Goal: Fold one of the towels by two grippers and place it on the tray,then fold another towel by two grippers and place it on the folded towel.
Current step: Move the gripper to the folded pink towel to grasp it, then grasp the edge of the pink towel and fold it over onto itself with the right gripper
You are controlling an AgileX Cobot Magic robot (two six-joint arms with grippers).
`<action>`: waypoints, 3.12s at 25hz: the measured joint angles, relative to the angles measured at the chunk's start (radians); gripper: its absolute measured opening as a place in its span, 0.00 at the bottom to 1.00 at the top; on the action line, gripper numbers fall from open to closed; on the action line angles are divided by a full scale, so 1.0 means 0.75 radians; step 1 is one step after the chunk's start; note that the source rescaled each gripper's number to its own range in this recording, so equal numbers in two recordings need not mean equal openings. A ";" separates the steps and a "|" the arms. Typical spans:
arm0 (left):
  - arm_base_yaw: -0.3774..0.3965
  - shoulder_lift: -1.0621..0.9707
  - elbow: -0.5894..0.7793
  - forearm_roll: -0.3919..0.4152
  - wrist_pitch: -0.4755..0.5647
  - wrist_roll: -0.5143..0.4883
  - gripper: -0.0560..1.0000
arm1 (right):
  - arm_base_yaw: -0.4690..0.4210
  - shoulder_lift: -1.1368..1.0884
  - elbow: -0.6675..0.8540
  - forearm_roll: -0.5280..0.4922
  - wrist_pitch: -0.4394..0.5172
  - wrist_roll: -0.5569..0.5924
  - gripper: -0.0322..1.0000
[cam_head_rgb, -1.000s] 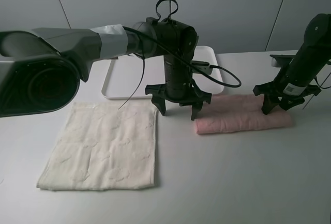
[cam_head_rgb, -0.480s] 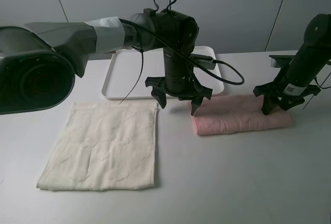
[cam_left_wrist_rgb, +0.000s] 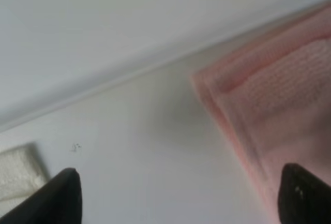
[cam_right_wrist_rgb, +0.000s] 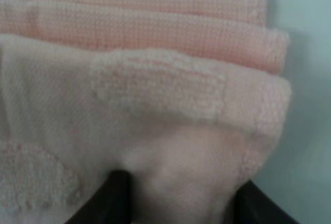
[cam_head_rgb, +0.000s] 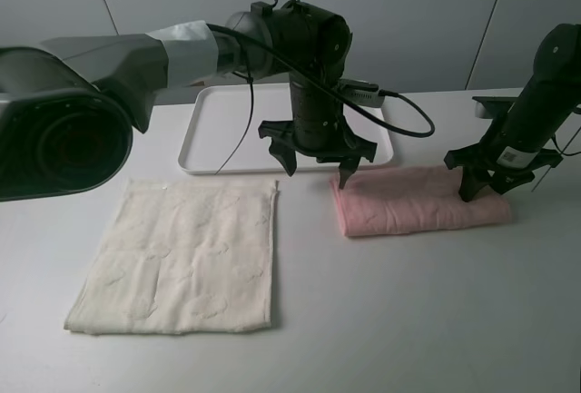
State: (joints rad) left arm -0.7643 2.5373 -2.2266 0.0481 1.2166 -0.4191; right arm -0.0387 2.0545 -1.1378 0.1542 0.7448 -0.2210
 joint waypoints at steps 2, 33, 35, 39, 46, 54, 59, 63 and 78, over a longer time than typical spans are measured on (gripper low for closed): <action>0.000 0.015 0.000 0.000 0.000 0.000 0.98 | 0.000 0.000 0.000 0.003 0.001 0.000 0.47; -0.016 0.067 -0.006 -0.031 0.000 -0.028 0.98 | 0.003 0.001 0.000 0.052 0.015 -0.003 0.08; -0.016 0.067 -0.006 -0.025 0.000 -0.025 0.98 | 0.003 0.001 0.000 0.052 0.015 -0.003 0.08; -0.016 0.067 -0.006 -0.022 0.000 -0.015 0.98 | 0.003 -0.001 -0.002 0.099 0.029 -0.022 0.08; -0.016 0.067 -0.006 -0.014 0.000 0.000 0.98 | 0.003 -0.142 0.001 0.235 0.073 -0.076 0.08; -0.016 0.067 -0.006 -0.013 0.000 0.014 0.98 | 0.003 -0.225 0.001 0.519 0.231 -0.156 0.08; -0.016 0.067 -0.006 -0.013 0.000 0.027 0.98 | 0.003 -0.225 0.006 0.642 0.283 -0.203 0.08; -0.016 0.067 -0.007 -0.013 0.000 0.039 0.98 | 0.014 -0.225 0.037 0.722 0.280 -0.258 0.08; 0.008 0.067 -0.009 -0.042 0.000 0.069 0.98 | 0.025 -0.144 0.274 1.358 0.178 -0.769 0.08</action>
State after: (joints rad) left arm -0.7581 2.5876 -2.2335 0.0167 1.2166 -0.3674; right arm -0.0203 1.9462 -0.9323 1.1730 0.8782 -0.7977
